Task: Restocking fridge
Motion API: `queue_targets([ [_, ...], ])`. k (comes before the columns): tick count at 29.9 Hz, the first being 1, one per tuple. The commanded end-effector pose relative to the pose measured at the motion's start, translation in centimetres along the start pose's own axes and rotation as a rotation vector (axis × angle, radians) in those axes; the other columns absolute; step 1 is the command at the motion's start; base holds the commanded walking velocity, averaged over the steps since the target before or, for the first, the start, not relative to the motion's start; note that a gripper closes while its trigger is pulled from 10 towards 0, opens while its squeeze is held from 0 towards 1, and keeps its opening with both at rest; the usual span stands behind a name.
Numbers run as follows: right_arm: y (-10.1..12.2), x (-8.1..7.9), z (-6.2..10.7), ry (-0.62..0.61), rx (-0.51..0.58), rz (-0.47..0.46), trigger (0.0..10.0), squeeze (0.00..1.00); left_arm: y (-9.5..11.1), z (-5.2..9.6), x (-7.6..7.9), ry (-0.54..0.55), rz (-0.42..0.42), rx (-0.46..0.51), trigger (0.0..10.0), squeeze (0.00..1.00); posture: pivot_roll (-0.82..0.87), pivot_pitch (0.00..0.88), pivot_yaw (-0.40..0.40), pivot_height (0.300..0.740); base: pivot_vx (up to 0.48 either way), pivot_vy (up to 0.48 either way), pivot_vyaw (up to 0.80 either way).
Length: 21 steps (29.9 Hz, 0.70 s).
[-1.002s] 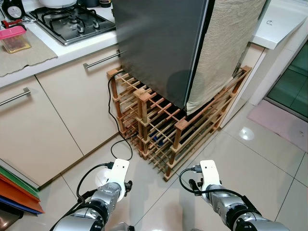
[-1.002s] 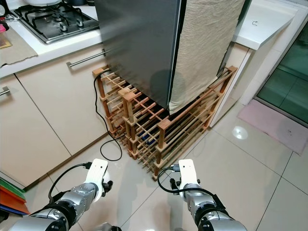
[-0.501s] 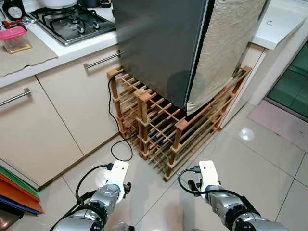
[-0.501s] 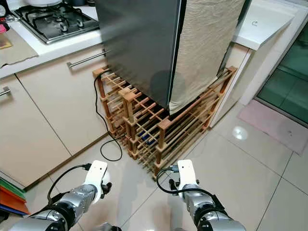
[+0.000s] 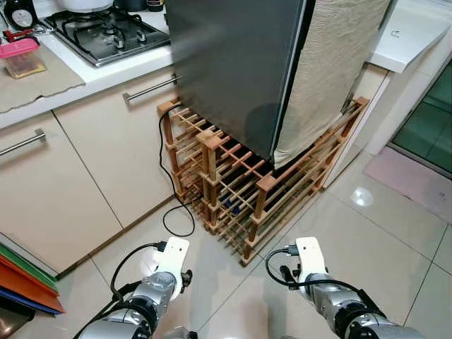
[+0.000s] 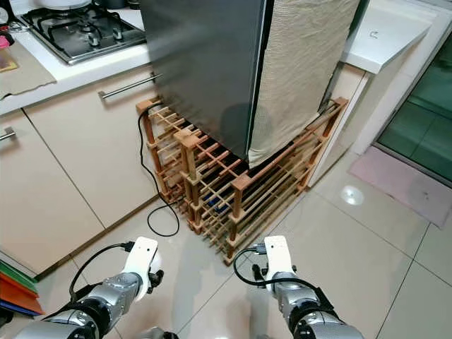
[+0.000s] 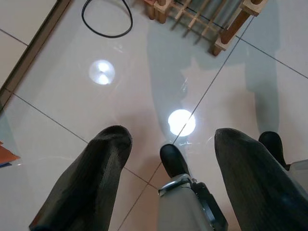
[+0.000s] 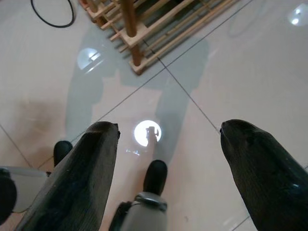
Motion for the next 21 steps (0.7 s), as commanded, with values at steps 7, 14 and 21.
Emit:
queue_targets([
  [7, -3.0, 0.9, 0.5, -0.010, -0.041, -0.029, 10.0, 0.07, -0.7, 0.0, 0.2, -0.010, -0.006, -0.014, 10.0, 0.00, -0.08, 0.022, 0.014, 0.724, 0.000, 0.000, 0.00],
  [14, -2.3, -0.9, 0.2, 0.012, -0.039, -0.013, 10.0, 0.07, -0.8, 0.0, 0.2, -0.006, -0.007, -0.019, 10.0, 0.00, -0.08, 0.022, 0.008, 0.724, 0.000, 0.000, 0.00],
  [21, -2.5, -1.6, 0.2, 0.019, -0.041, -0.008, 10.0, 0.07, -1.0, 0.0, 0.1, -0.006, -0.012, -0.021, 10.0, 0.00, -0.08, 0.021, 0.012, 0.724, 0.000, 0.000, 0.00],
])
Point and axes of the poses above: a point about 5 cm out from each wrist's last joint towards the gripper, its own z axis pointing back from the gripper into the wrist, its own y axis along the axis of the wrist's last joint, x = y × z, the point moved 4 cm from there along -z, pointing out of the wrist towards the gripper, and after that the axes turned 4 degrees about z, right-handed, at the moved point
